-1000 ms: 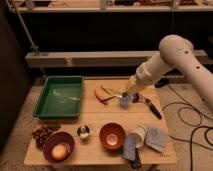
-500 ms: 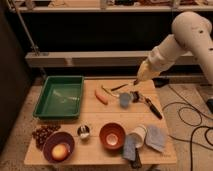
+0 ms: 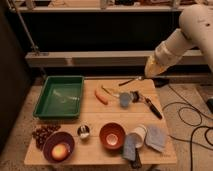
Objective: Place fork in plastic cup
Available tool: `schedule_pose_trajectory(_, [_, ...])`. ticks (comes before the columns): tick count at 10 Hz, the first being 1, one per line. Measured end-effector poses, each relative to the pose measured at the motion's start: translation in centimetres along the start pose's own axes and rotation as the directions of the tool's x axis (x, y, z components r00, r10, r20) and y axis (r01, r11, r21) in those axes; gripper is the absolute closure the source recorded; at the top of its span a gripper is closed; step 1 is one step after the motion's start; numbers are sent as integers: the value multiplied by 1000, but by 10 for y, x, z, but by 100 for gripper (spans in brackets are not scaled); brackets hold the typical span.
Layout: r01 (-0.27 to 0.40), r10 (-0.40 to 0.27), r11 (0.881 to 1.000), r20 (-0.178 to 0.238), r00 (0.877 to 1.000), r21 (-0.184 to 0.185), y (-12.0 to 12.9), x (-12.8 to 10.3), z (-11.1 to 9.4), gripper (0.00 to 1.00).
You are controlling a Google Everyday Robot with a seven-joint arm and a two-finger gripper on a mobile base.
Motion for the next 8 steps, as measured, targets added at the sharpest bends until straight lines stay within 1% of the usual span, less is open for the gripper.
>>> schedule_pose_trajectory(4, [-7,7,1000,1,1000,0,0,0,5,100])
schedule_pose_trajectory(6, [-31,31,1000,-9,999,-5,4,-2,23,100])
schedule_pose_trajectory(8, [-62,62,998,-17,998,-13,15,-3,41,100])
